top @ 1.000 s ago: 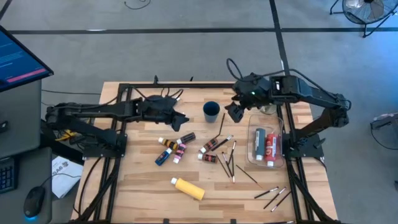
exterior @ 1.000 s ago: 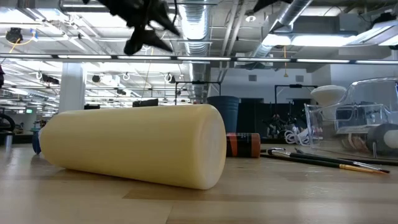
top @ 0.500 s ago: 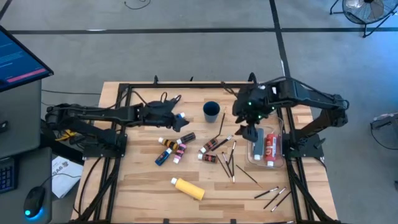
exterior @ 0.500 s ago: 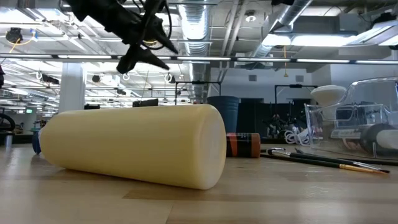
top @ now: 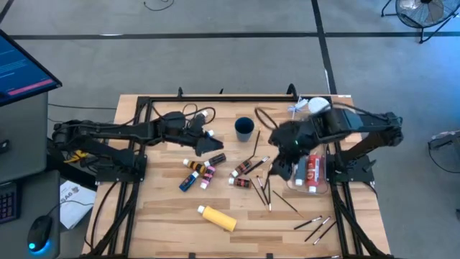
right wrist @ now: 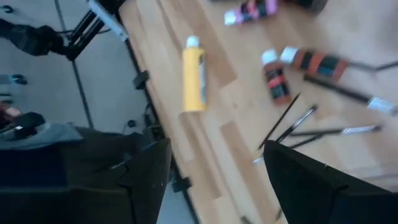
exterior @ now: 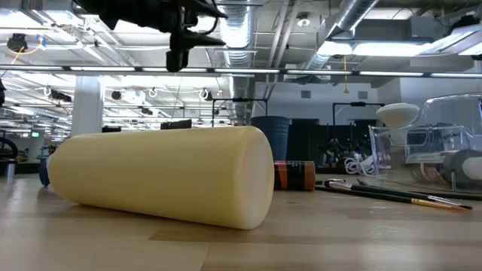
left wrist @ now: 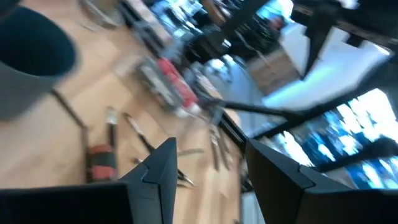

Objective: Pick & Place Paint Supplies
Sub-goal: Put the paint brush into the blue cup

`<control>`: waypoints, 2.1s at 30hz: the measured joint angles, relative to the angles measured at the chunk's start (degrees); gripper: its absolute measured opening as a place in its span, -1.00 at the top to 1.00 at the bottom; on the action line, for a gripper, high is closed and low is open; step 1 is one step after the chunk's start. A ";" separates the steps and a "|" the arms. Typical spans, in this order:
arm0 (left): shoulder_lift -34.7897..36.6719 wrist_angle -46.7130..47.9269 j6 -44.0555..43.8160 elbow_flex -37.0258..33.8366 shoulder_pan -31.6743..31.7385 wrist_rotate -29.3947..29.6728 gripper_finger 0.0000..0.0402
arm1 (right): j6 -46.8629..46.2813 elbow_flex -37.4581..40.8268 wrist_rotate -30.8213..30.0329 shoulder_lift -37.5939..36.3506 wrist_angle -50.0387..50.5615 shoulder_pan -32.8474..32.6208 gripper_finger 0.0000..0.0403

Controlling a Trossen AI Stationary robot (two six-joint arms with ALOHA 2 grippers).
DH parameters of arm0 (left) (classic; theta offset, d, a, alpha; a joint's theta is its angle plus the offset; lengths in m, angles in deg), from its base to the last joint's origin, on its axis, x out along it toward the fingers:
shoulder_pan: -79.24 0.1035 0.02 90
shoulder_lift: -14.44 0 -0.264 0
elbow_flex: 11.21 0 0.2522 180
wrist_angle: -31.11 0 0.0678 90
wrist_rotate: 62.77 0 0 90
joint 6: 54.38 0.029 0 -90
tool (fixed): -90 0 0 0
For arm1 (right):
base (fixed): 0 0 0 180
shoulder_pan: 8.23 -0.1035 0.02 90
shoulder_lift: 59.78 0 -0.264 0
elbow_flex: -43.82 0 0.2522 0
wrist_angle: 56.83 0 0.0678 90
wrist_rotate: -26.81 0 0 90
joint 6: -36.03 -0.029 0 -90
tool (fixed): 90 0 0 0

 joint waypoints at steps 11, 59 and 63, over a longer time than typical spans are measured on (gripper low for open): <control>0.00 0.06 4.74 0.00 -6.25 -2.44 0.26 | -36.30 8.21 -22.30 0.02 -1.38 -25.54 -0.24; 0.00 -7.38 -6.58 0.02 -17.45 23.45 0.26 | -49.99 51.84 -17.26 12.78 -39.91 -45.88 0.20; 0.00 -9.70 -7.67 0.04 -19.13 26.51 0.26 | -49.98 47.58 -15.48 16.24 -34.85 -45.53 0.33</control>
